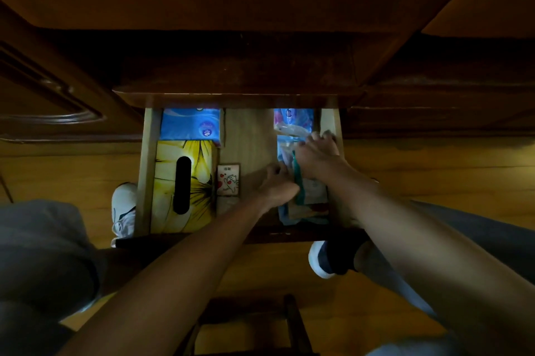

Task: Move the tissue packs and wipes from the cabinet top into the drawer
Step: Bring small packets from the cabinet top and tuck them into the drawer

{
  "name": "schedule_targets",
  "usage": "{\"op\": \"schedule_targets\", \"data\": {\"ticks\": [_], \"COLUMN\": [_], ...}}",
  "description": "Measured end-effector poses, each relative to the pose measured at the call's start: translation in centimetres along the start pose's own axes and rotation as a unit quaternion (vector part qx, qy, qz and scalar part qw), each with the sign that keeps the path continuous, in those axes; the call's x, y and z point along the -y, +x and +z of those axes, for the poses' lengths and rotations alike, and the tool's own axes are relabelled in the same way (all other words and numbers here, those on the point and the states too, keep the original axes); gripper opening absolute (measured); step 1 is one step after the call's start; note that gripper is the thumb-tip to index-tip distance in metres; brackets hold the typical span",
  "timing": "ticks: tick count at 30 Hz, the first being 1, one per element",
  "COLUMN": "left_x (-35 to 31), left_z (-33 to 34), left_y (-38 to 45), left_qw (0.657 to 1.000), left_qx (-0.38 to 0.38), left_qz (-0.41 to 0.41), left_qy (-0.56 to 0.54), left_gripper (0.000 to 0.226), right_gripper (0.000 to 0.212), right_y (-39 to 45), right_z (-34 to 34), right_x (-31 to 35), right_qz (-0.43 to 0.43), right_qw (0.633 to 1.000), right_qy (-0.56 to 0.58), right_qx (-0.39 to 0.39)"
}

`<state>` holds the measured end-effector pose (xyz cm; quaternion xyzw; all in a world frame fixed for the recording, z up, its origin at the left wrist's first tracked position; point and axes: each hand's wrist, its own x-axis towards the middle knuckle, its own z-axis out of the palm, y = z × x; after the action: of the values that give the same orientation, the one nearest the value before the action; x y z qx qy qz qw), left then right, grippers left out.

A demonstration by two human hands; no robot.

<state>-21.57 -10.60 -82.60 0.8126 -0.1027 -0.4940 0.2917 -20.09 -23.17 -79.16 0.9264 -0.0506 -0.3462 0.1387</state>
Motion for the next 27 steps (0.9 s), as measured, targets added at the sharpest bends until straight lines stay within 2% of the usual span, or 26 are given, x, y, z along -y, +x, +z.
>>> {"op": "schedule_targets", "data": {"ticks": [3,5,8,11,13,15,16,18,19,22,25,27], "left_x": [0.3,1.3,2.9,4.1,4.9,6.2,7.1,9.1,10.1,12.7,13.9,14.3], "left_z": [0.1,0.1,-0.6,-2.7,-5.1,-7.8,-9.0,-10.9,-11.5,-12.0,-11.0,-10.3], "left_y": [-0.3,-1.0,-2.4,-4.5,-6.3,-8.4,-9.4,-11.0,-11.7,-13.2,-13.9,-13.9], "left_qw": [0.997,0.995,0.990,0.975,0.948,0.912,0.895,0.882,0.884,0.906,0.912,0.912], "left_qx": [0.031,0.029,-0.007,-0.118,-0.244,-0.356,-0.393,-0.418,-0.410,-0.342,-0.274,-0.275], "left_qz": [0.007,0.030,0.075,0.111,0.104,0.105,0.101,0.075,0.059,0.040,0.066,0.067], "left_qy": [0.068,0.087,0.123,0.154,0.177,0.177,0.183,0.205,0.216,0.245,0.299,0.298], "left_gripper": [0.089,0.091,0.080,0.050,0.032,0.024,0.024,0.029,0.032,0.041,0.051,0.055], "right_gripper": [0.073,0.083,0.083,0.076,0.066,0.054,0.051,0.054,0.065,0.090,0.095,0.094], "right_y": [1.0,1.3,1.5,0.7,-0.1,-0.8,-1.2,-1.9,-2.3,-3.0,-3.3,-3.6], "right_z": [-1.0,-0.8,0.3,-0.2,-1.2,-1.8,-1.8,-1.3,-0.9,0.3,0.4,0.2], "right_x": [0.3,0.4,1.1,2.8,4.6,7.2,8.8,11.8,12.9,14.9,14.9,14.4], "right_qz": [0.033,0.039,0.036,0.049,-0.014,-0.110,-0.119,-0.075,-0.051,-0.031,-0.024,-0.028], "right_qw": [0.987,0.975,0.979,0.972,0.968,0.971,0.970,0.945,0.924,0.884,0.865,0.860], "right_qy": [0.134,0.209,0.191,0.162,0.142,0.159,0.195,0.317,0.372,0.458,0.493,0.501], "right_qx": [-0.081,-0.068,-0.065,-0.164,-0.208,-0.144,-0.079,0.039,0.070,0.086,0.092,0.092]}}
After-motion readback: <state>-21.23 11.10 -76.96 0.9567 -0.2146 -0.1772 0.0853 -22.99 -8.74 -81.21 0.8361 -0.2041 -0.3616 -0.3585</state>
